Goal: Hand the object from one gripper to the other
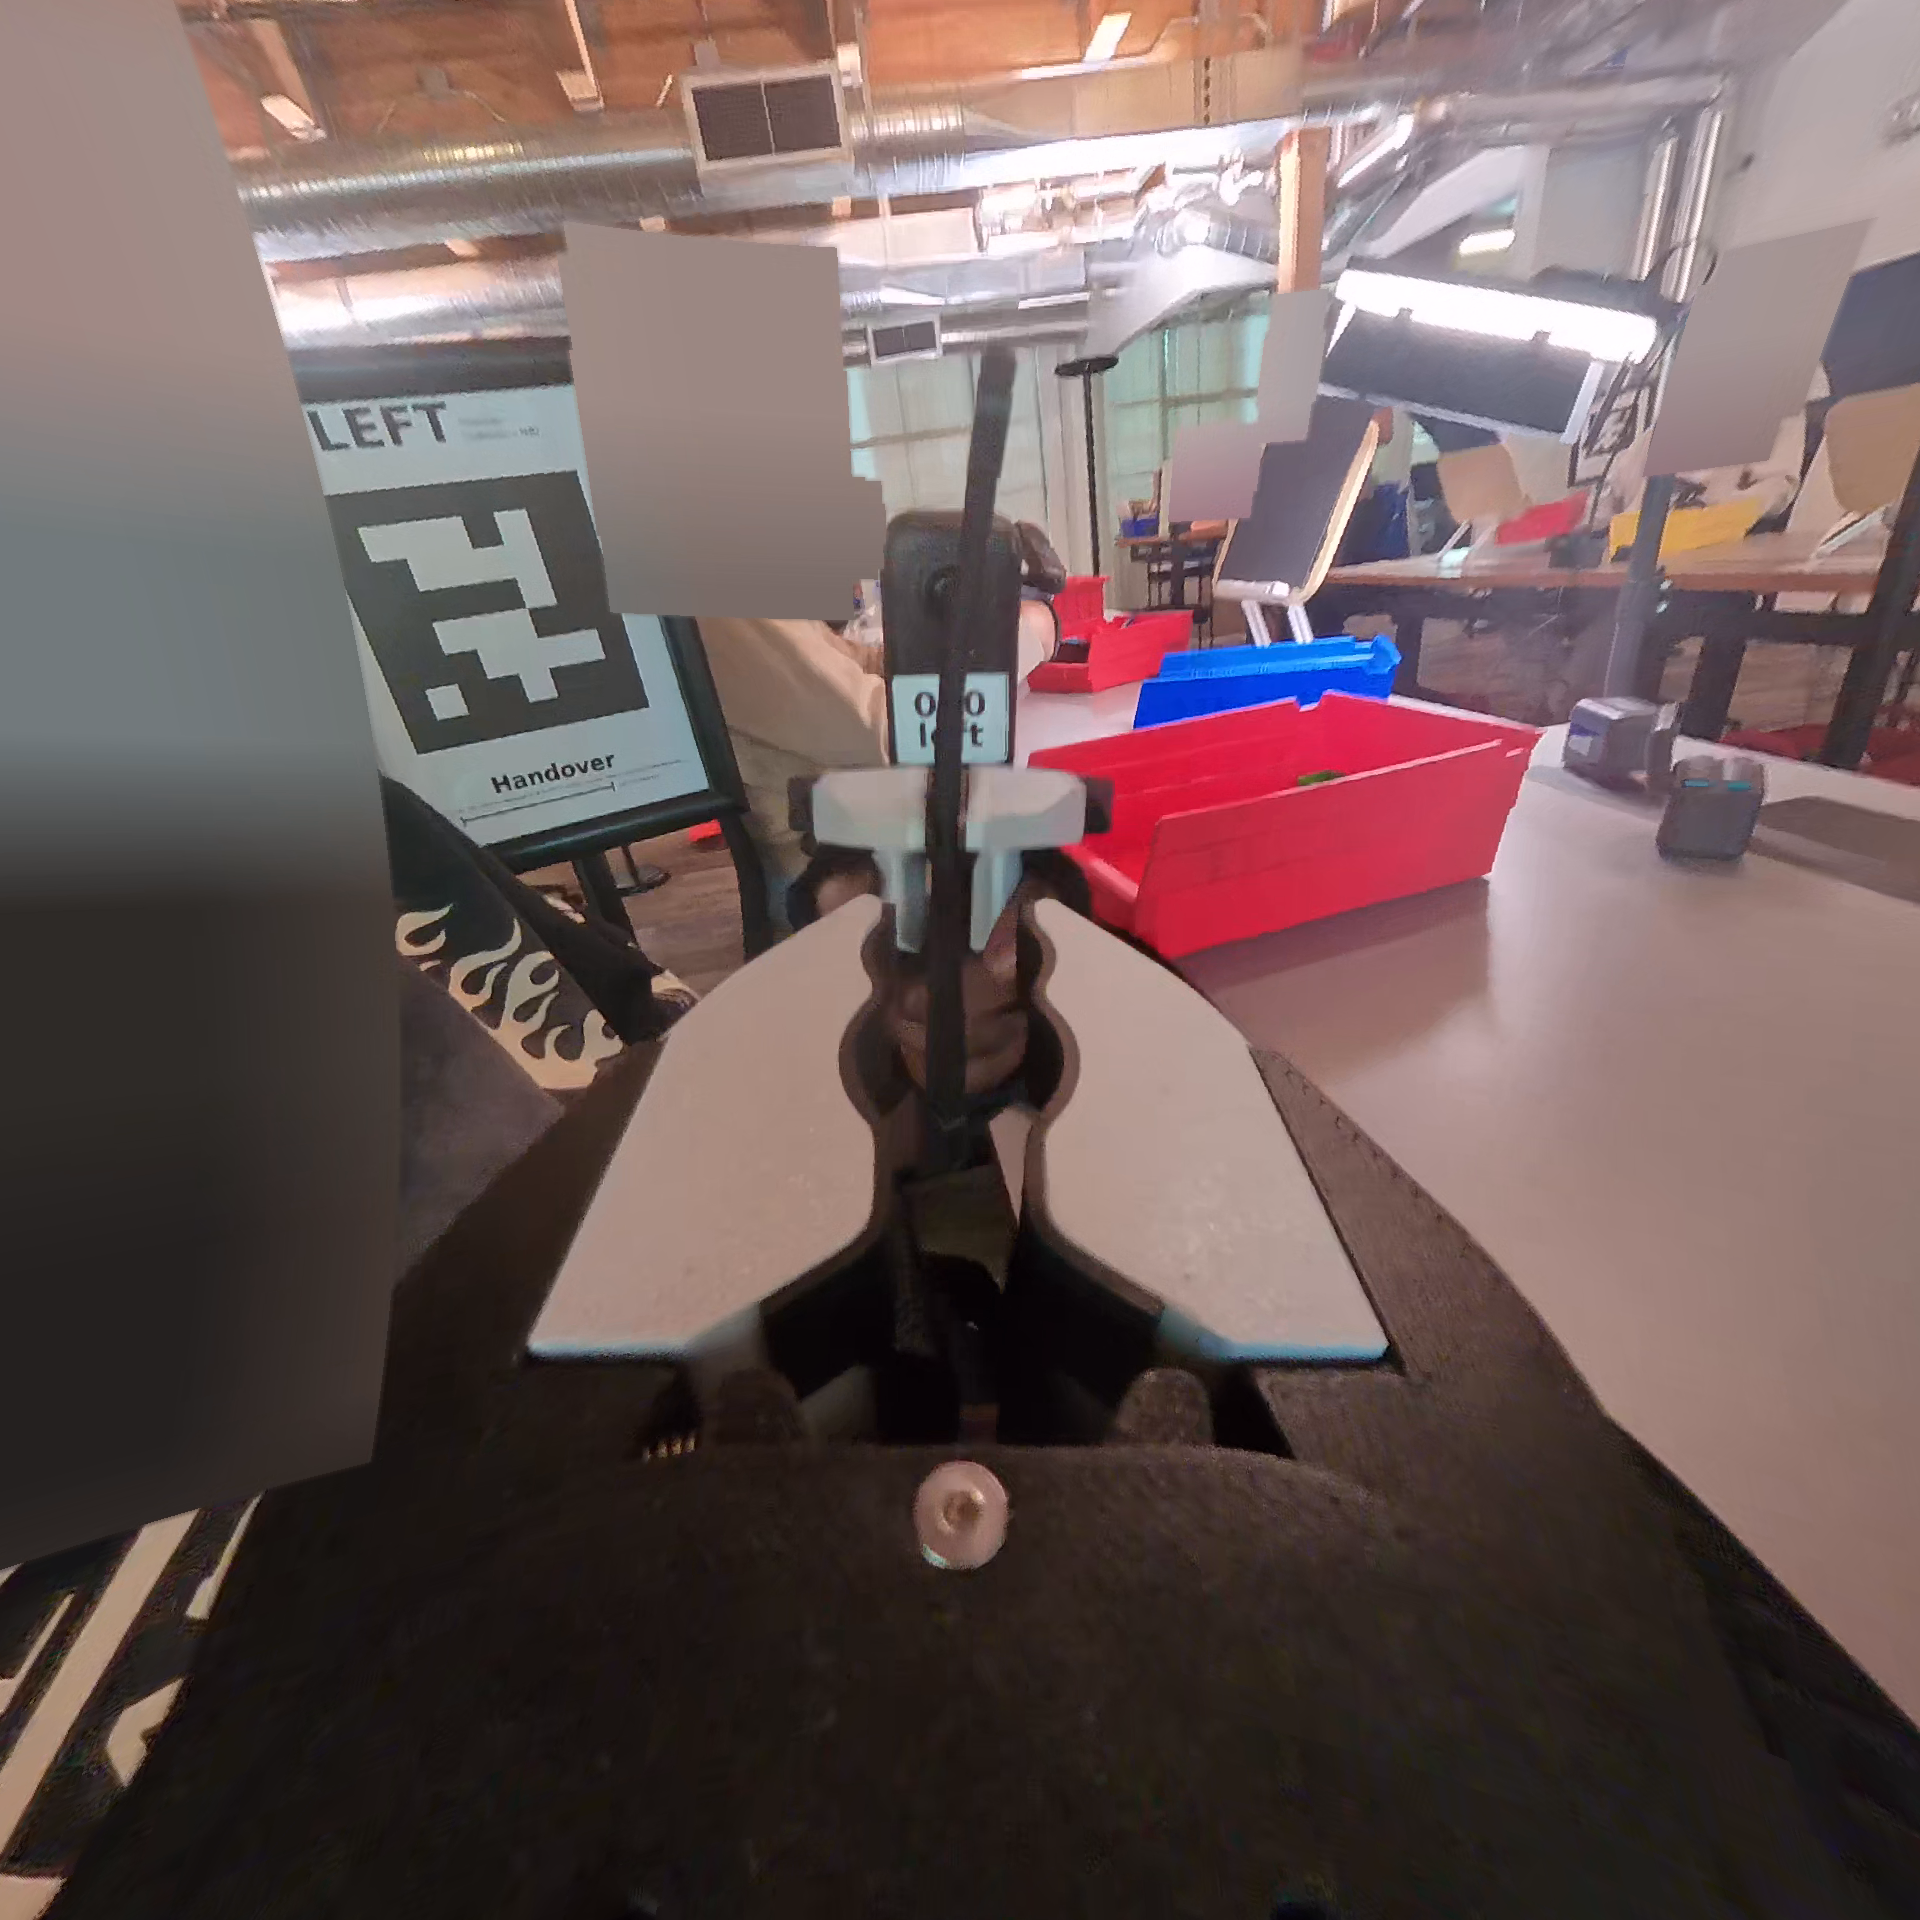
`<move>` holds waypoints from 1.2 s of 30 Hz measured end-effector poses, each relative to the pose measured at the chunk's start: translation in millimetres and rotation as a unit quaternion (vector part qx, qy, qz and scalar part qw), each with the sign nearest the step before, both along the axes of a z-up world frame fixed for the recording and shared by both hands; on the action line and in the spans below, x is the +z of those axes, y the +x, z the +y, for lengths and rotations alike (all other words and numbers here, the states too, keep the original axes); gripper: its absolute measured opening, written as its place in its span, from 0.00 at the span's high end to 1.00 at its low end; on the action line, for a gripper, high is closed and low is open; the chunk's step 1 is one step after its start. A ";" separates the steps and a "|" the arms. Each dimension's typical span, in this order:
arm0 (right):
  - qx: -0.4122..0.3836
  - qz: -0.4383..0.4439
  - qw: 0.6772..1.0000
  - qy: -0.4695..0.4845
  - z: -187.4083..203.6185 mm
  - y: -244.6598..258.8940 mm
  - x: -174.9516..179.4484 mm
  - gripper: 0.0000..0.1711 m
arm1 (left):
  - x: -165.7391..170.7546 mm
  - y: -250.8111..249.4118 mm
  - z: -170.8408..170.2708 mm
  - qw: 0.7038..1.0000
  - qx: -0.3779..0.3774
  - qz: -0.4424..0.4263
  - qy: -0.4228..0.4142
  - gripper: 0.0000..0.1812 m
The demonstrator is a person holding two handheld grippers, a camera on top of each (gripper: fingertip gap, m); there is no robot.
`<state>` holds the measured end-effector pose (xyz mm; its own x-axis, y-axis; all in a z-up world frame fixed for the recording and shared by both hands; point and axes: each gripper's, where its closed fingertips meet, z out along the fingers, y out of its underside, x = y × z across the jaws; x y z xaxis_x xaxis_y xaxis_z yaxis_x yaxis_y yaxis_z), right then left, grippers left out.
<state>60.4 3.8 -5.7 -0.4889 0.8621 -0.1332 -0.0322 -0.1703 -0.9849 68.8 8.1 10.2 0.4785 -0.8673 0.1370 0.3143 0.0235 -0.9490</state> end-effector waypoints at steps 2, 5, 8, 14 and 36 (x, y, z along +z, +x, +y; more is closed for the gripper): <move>0.016 -0.013 1.000 -0.001 -6.3 -4.6 -7.3 0.87 | 1.1 0.0 -1.4 1.000 -0.005 -0.004 0.001 0.97; 0.036 -0.017 0.999 -0.006 -13.3 -8.0 -12.8 0.94 | 1.6 2.8 -3.8 1.000 -0.016 -0.009 0.000 0.97; 0.050 -0.021 0.999 -0.009 -15.7 -6.7 -13.5 0.97 | 0.6 2.8 -3.0 1.000 -0.014 -0.009 -0.002 0.97; 0.017 0.007 1.000 -0.013 -4.0 -0.6 0.5 0.97 | -11.8 1.9 2.3 0.999 -0.009 0.027 -0.025 0.86; 0.025 0.005 0.999 -0.034 -7.9 -6.5 -3.7 0.89 | 5.9 -7.8 -1.6 0.997 -0.038 -0.064 -0.019 0.97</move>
<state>53.9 -4.1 -9.4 -0.5325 0.8258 -0.1857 -0.0323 -0.2390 -0.9705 61.0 6.5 16.1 0.3888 -0.8930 0.2265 0.4326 -0.0401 -0.9007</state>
